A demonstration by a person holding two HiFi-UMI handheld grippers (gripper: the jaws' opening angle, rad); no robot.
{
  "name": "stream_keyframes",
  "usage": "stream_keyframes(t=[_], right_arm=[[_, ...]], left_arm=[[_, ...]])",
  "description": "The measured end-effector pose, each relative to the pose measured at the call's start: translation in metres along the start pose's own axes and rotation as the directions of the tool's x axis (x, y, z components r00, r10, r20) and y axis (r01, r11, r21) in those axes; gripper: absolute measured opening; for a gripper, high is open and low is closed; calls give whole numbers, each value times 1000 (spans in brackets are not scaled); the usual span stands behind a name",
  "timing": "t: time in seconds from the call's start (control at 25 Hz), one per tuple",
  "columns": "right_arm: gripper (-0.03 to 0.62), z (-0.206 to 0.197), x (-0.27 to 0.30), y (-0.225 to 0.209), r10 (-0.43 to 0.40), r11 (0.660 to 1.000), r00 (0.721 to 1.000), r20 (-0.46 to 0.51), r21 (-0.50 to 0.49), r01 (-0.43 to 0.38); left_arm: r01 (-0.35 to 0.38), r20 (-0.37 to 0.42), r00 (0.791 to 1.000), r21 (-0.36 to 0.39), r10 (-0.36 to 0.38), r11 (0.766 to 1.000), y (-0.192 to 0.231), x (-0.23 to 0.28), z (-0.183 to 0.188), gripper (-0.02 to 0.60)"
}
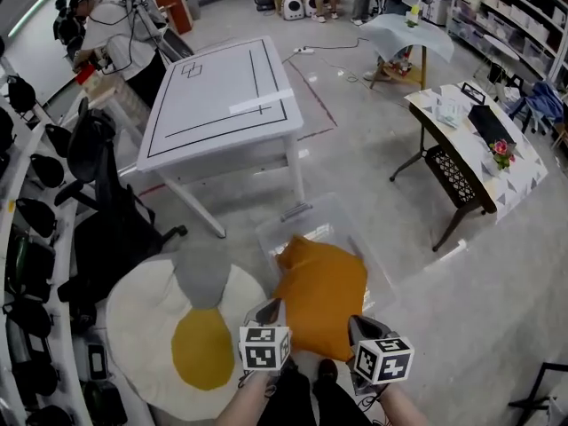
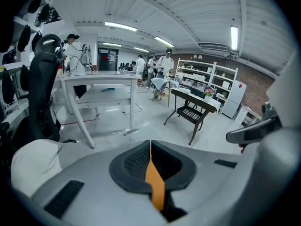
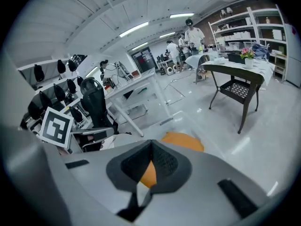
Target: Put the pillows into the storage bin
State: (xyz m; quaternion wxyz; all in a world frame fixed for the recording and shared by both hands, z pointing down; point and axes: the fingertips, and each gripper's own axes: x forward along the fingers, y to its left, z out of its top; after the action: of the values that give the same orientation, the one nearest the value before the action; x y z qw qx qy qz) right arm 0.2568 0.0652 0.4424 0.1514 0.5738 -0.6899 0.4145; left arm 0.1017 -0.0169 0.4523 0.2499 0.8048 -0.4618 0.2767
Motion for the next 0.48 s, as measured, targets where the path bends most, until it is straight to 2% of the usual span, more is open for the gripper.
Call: stream_keyframes(t=[0.2, 0.48], right_arm=[[0, 4, -12, 10, 28, 997, 999, 20, -68, -27], [0, 4, -33, 19, 56, 991, 998, 40, -128, -51]], left_arm=[[-60, 35, 997, -37, 61, 998, 20, -43, -12, 18], [-97, 75, 992, -114, 105, 989, 31, -94, -32, 18]])
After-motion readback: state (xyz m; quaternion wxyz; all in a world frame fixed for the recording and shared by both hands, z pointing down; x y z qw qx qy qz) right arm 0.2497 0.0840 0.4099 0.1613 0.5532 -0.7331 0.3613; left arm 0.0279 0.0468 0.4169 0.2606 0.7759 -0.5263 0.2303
